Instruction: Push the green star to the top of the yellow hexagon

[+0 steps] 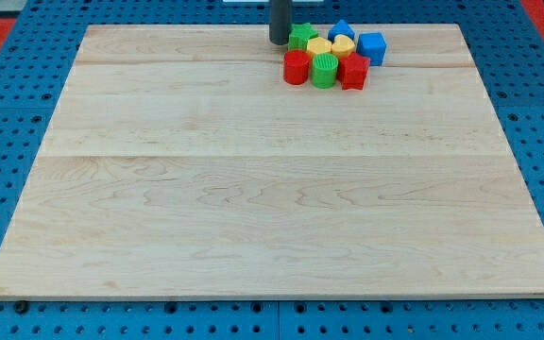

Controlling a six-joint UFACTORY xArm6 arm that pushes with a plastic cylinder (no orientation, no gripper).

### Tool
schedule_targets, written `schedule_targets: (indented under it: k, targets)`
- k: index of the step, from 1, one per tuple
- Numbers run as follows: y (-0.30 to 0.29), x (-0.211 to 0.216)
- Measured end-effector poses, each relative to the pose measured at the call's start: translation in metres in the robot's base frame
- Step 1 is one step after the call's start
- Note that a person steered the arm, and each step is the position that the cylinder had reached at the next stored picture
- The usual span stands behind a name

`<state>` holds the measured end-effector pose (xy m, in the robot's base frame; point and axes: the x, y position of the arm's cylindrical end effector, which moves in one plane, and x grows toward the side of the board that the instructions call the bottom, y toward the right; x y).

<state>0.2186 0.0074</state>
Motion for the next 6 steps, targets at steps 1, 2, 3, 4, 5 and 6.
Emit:
schedule_targets:
  k: [1,2,3,4,5,6]
  targets:
    - [-0.003,-0.026]
    - [-0.001,-0.024]
    - [0.045,-0.025]
    - [0.070,-0.026]
    - [0.070,-0.026]
    - [0.069,-0.027]
